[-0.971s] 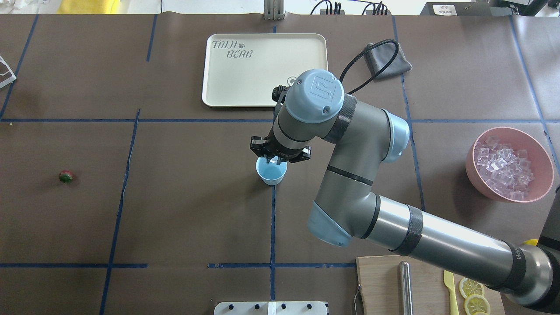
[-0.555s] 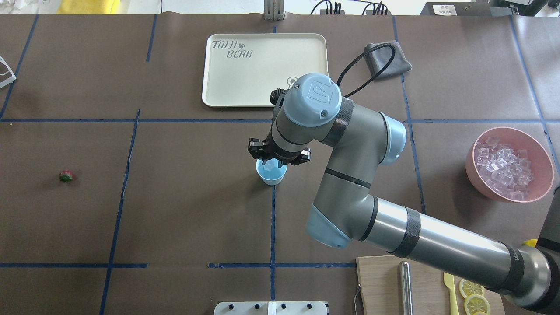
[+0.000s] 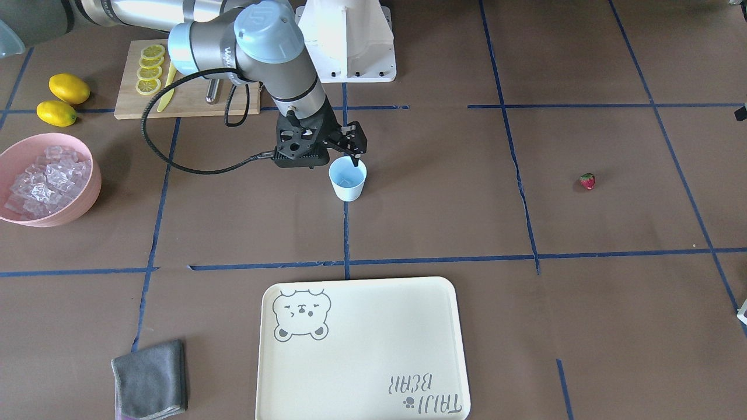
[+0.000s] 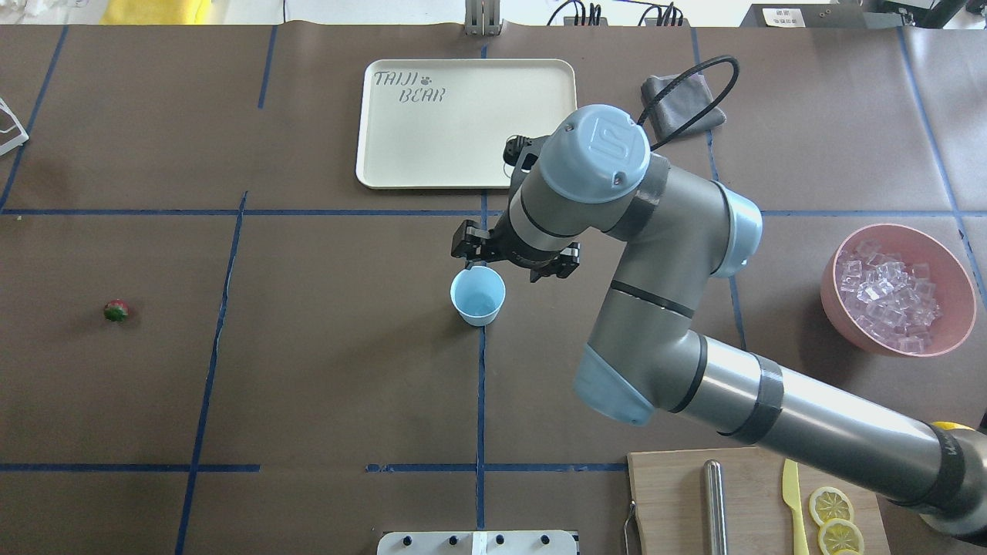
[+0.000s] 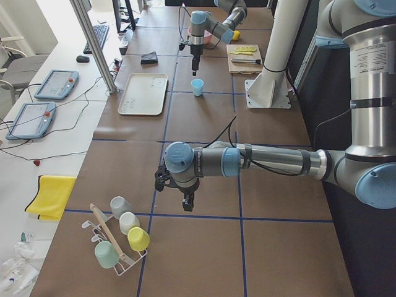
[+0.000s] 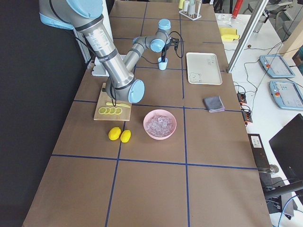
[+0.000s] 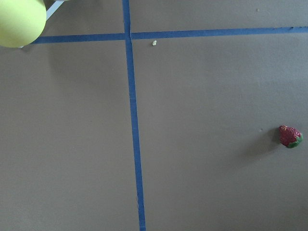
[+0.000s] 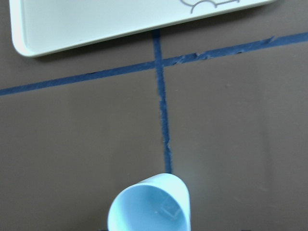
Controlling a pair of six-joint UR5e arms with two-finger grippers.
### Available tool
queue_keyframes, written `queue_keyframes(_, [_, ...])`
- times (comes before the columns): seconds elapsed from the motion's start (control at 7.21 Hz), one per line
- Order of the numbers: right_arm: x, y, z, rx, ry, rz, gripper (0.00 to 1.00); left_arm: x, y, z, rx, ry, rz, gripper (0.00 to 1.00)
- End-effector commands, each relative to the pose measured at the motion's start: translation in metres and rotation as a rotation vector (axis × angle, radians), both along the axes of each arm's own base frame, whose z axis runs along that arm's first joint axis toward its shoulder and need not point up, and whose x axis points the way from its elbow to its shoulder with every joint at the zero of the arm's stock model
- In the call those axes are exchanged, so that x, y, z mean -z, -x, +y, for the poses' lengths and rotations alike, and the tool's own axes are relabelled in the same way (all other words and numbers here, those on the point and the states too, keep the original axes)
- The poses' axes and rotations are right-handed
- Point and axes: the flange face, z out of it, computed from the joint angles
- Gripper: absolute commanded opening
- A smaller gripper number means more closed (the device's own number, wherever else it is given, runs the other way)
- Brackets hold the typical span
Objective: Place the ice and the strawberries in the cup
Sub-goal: 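Open the right gripper to drop the ice cube into the cup, then move the right gripper back over the pink ice bowl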
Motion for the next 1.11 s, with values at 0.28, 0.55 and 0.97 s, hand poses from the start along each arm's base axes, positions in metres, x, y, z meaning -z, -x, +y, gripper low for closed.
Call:
queue_keyframes(0.28, [-0.129,-0.184,-0.033,-0.040,0.055,0.071,0.94,-0.003,0.000,0.000,0.002,0.008,-0.001,1.00])
queue_keyframes(0.55, [-0.203,-0.243,-0.029,-0.112,0.147,0.152,0.96,-0.002,0.000,0.000,0.003,0.008,0.001,1.00])
queue_keyframes(0.97, [-0.292,-0.286,-0.001,-0.145,0.264,0.242,0.91,0.000,0.000,-0.001,0.004,0.005,0.001,1.00])
